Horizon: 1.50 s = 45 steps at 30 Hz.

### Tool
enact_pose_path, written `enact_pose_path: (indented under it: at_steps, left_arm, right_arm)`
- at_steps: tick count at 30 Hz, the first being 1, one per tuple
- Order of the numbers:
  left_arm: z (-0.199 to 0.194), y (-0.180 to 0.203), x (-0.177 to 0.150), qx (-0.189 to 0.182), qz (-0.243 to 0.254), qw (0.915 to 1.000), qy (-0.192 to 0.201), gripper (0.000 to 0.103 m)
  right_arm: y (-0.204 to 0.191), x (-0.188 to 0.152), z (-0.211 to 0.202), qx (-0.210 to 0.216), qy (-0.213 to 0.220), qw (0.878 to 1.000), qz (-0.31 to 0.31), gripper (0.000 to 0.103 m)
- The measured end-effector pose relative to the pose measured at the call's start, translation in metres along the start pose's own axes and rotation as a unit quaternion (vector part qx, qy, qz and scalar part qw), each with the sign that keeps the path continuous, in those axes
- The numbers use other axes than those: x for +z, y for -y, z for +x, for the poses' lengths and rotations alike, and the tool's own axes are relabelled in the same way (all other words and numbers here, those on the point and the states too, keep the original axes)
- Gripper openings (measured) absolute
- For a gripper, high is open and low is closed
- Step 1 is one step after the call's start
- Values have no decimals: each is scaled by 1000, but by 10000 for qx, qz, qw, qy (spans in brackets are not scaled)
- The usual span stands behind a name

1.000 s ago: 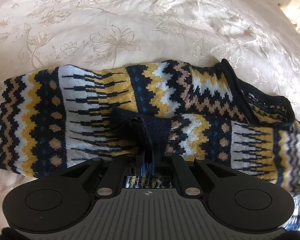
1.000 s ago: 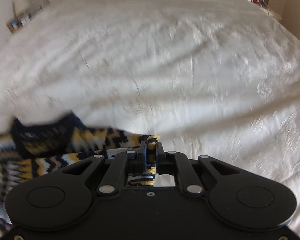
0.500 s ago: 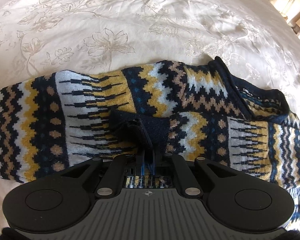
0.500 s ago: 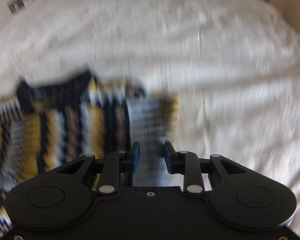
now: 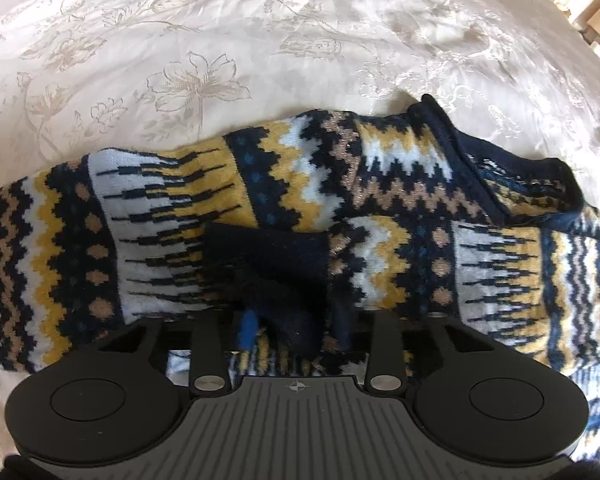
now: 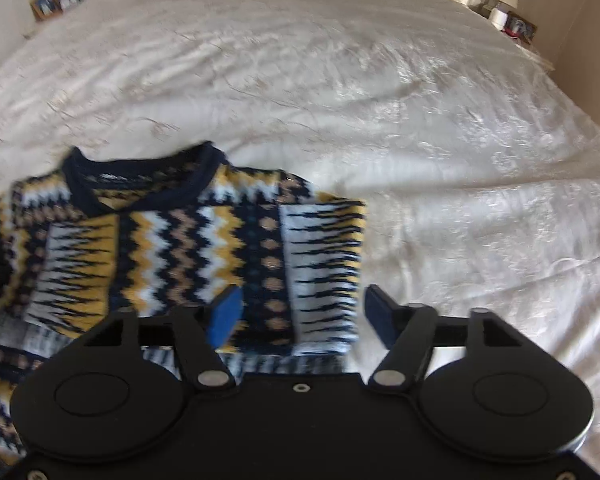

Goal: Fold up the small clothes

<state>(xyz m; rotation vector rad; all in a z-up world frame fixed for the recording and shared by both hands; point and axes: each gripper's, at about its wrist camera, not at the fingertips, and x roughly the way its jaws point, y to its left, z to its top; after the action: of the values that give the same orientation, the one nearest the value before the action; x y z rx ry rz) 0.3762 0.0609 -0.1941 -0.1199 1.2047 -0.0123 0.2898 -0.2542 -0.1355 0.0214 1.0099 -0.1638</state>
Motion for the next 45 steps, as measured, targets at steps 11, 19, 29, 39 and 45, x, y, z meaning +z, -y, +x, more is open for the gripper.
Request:
enact_pose_path:
  at_steps: [11,19,29,39,45]
  left_arm:
    - [-82,17,-42,293,-1065,9935,285,65]
    - [-109,44,-94,376,-1324,9904,-93,70]
    - [-116,86,-123,431,-1234,9909,-316,79]
    - [-73,144,-120,921,-259,9889,-1133,79]
    - [-40,174,-123,1069,321,9818,-1534,79]
  right_arm:
    - [-17,-7,37,777,-460,9939,-629,94]
    - [-21,-17,63,935,-887,9858,-1079,102]
    - [-25,-31,77,1073,-675,9787,-1613,103]
    - [-23,-31,90,1321,-544,9715,-1890,103]
    - [-17,-34,91,1464,-355,9698,-1919,103]
